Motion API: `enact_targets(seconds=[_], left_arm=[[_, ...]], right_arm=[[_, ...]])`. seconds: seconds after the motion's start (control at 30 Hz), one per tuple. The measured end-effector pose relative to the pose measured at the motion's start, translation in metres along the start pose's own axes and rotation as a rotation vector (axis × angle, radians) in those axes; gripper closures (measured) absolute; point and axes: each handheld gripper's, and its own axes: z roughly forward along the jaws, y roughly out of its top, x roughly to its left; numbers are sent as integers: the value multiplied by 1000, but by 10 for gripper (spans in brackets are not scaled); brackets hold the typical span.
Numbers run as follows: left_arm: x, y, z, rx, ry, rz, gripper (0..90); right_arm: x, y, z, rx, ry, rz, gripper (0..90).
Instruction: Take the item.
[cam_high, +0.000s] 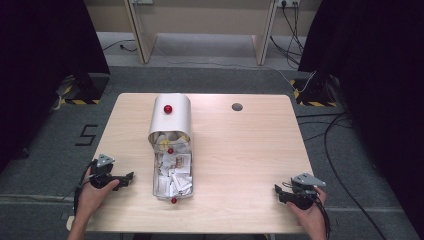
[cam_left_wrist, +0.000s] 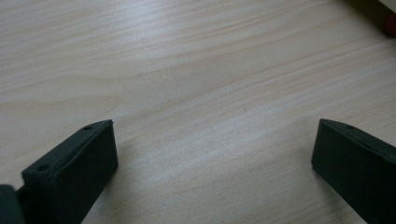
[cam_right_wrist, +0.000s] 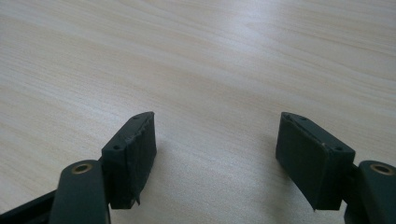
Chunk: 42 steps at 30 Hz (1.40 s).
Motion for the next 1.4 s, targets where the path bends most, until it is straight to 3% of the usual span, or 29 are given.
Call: enact_targets(seconds=[0.53,0.6,0.67,1.1,1.4], left_arm=[[0,0,0,-1,-1,-1,0],[0,0,0,-1,-1,-1,0],[0,0,0,0,-1,0,0],[0,0,0,0,-1,0,0],[0,0,0,-1,-1,-1,0]], right_arm=[[-1,0,-1,-8,9,3,329],[-1,0,-3,-50,26,28,329],[1,1,-3,-55,36,40,330],[33,21,2,-85,89,-47,342],[49,32,9,-90,116,-79,346]])
